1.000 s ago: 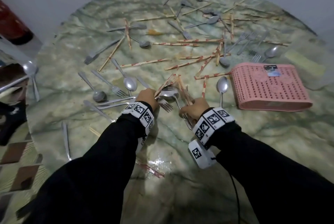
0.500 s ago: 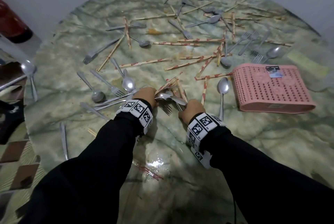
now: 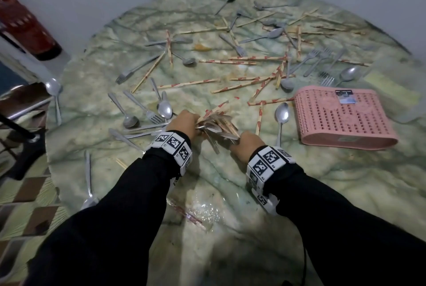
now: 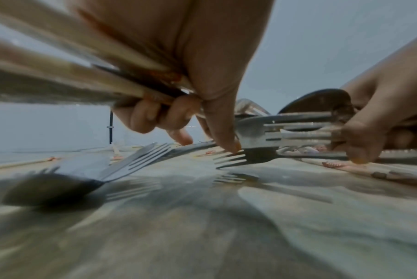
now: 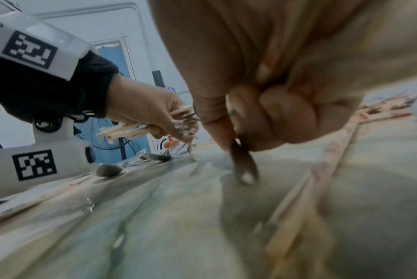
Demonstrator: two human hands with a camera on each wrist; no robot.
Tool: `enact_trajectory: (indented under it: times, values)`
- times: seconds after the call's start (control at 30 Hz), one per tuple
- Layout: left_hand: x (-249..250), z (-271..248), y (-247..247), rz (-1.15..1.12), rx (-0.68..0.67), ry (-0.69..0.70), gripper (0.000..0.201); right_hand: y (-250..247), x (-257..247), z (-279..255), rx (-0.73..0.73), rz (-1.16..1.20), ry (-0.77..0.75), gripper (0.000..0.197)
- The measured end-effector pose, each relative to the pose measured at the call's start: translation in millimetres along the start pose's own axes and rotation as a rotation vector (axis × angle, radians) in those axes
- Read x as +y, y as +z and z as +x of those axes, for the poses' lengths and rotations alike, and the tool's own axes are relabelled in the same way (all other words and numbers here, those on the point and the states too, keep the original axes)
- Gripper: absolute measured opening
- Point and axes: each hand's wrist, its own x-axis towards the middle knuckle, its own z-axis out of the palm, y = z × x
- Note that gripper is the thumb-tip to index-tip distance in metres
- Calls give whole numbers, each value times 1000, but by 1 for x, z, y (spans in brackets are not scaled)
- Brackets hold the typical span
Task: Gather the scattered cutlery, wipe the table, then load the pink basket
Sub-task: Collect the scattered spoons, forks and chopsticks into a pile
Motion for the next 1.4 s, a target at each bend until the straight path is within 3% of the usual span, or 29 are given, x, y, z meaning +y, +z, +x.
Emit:
enact_trajectory:
  times: [0.17, 0.37, 0.7, 0.87, 0.97, 1.07, 1.23, 1.4]
  values:
    - [11, -18, -4, -6, 93, 25, 8, -25, 12, -10, -64, 67, -108, 19]
    - [34, -44, -11, -28, 175, 77, 16, -50, 34, -34, -121, 387, -178, 8]
    - [62, -94, 0, -85, 300, 101, 25, -57, 69, -70, -175, 411, -112, 14]
    - [59, -106, 3, -159, 367, 93, 27, -42, 70, -77, -252, 729, -30, 17]
    - [57, -110, -1, -261, 369, 65, 28, -36, 65, -75, -283, 855, 28, 14]
    - [56, -110, -6, -473, 329, 41, 26, -34, 56, -74, -285, 941, 70, 24]
    - [48, -96, -14, -665, 292, -21, 5, -31, 38, -70, -231, 979, 74, 20]
    - [25, -74, -30, -778, 228, -129, 20, -21, 5, -62, -179, 1046, 127, 16]
